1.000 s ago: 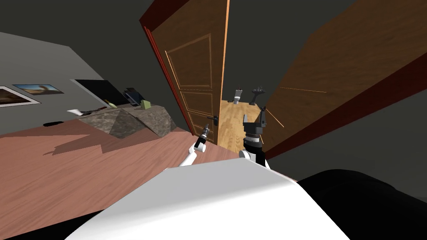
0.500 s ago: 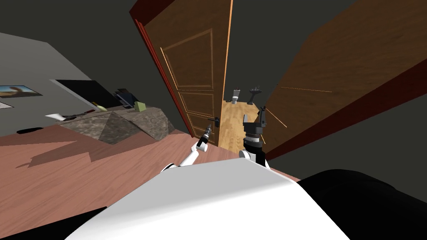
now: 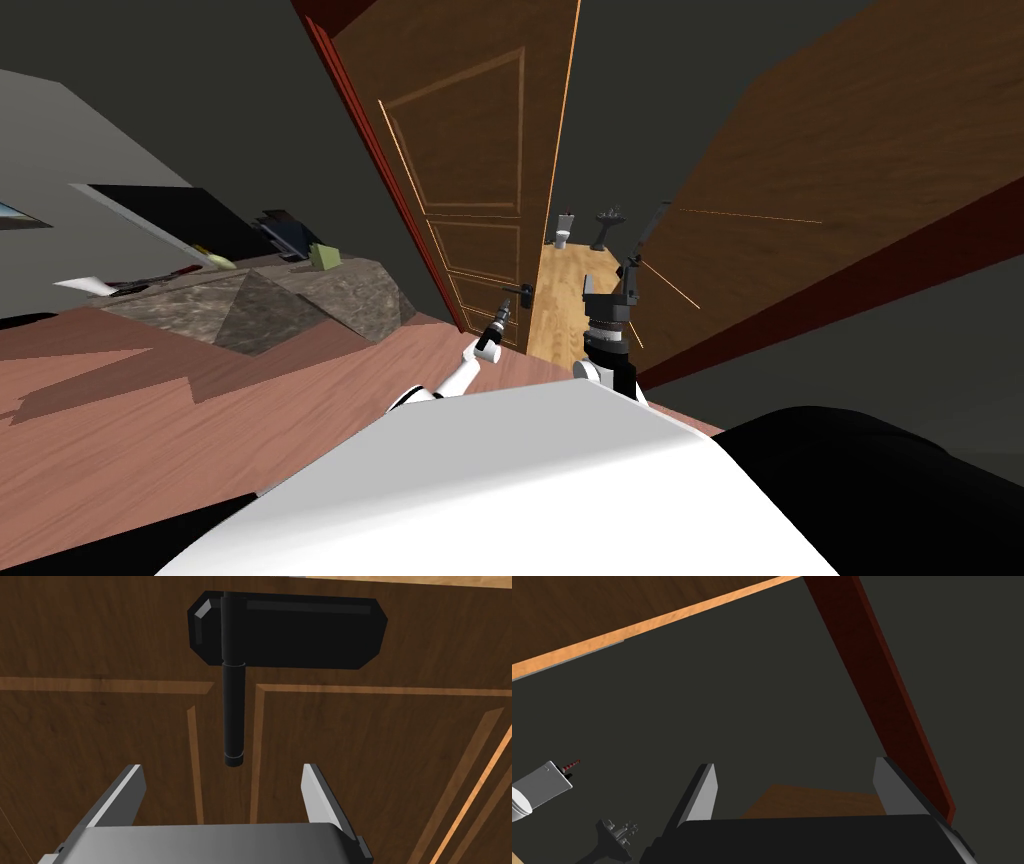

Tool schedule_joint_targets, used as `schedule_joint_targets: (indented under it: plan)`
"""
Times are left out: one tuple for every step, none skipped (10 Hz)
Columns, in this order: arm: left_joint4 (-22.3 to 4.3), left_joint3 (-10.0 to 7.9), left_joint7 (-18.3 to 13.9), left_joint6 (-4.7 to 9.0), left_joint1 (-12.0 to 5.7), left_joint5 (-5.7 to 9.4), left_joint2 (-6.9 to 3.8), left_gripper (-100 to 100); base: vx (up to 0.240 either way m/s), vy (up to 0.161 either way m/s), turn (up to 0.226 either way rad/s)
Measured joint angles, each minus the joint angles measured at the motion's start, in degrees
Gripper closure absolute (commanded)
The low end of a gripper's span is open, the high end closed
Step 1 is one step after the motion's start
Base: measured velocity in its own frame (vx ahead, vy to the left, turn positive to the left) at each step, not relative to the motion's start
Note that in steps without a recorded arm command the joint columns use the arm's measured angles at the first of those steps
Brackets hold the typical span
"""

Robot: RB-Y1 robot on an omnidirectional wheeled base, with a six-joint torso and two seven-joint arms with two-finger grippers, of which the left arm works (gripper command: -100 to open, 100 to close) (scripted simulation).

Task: Push the door open

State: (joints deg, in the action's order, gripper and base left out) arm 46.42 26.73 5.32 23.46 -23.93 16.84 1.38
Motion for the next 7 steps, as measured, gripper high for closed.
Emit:
schedule_joint_targets:
  plan:
    - [-0.52,-0.28,-0.08,-0.08,-0.57,0.07,-0.98,-100,0.179,-0.082,-0.02]
    - [-1.09,-0.38,-0.21,0.17,-0.81,0.08,-1.74,-100,0.163,-0.097,-0.017]
    - [-0.97,-0.47,-0.18,0.25,-0.62,0.04,-2.26,-100,0.178,-0.11,-0.019]
    - [-0.78,-0.64,-0.06,0.16,-0.45,0.01,-2.54,-100,0.198,-0.097,-0.03]
    - [-0.75,-0.81,0.0,0.08,-0.41,-0.01,-2.57,-100,0.199,-0.101,-0.032]
    - [-0.76,-0.96,-0.03,0.06,-0.42,-0.01,-2.4,-100,0.186,-0.098,-0.014]
    - [-1.31,-1.1,-0.13,0.24,-0.72,0.0,-1.86,-100,0.17,-0.073,-0.023]
